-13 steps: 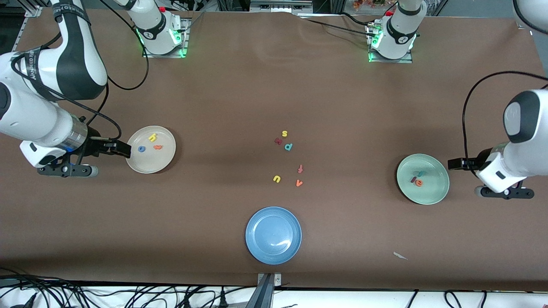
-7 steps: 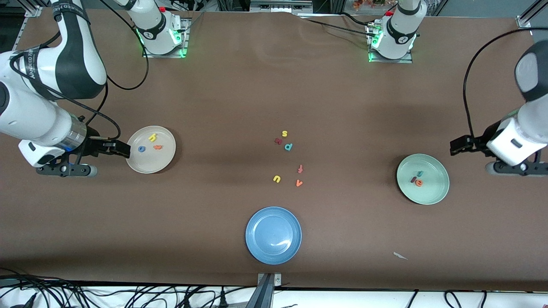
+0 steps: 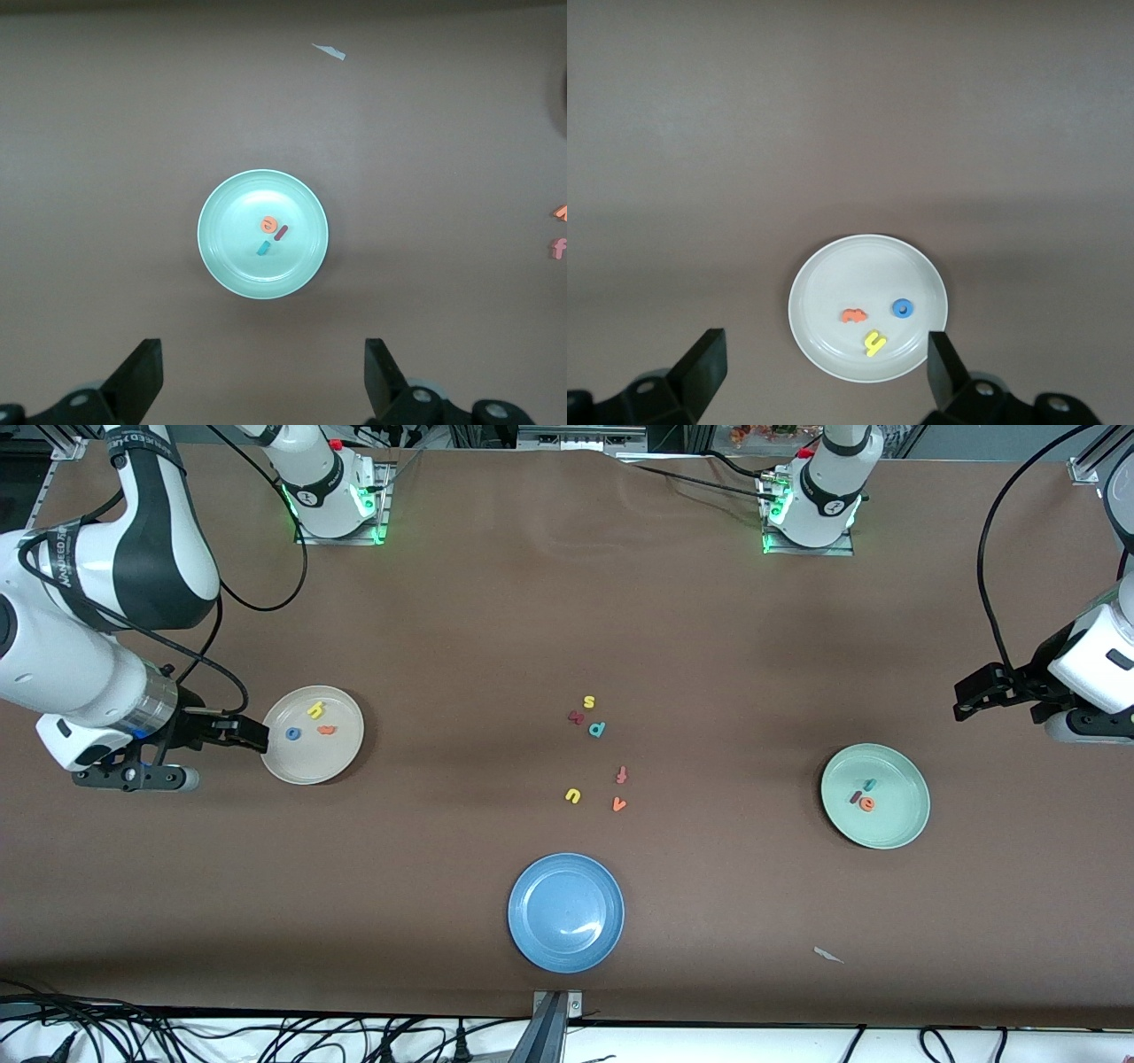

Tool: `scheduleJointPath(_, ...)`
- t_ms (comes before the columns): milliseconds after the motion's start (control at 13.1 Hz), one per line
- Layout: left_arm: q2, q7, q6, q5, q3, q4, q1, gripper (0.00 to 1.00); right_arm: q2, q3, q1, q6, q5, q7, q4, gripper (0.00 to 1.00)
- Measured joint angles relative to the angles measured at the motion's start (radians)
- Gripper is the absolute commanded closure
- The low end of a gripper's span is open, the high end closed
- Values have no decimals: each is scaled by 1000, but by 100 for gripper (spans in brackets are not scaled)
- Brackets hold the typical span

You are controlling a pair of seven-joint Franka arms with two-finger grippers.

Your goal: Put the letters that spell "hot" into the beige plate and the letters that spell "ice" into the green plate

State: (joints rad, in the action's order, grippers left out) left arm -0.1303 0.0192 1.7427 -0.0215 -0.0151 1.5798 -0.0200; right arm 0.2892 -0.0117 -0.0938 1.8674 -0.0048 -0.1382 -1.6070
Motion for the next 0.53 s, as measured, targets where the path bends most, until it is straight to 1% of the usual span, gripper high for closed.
scheduleJointPath(535,0,0,2,0,4,12,-1,0,-2,0,0,0,0,0,9,0)
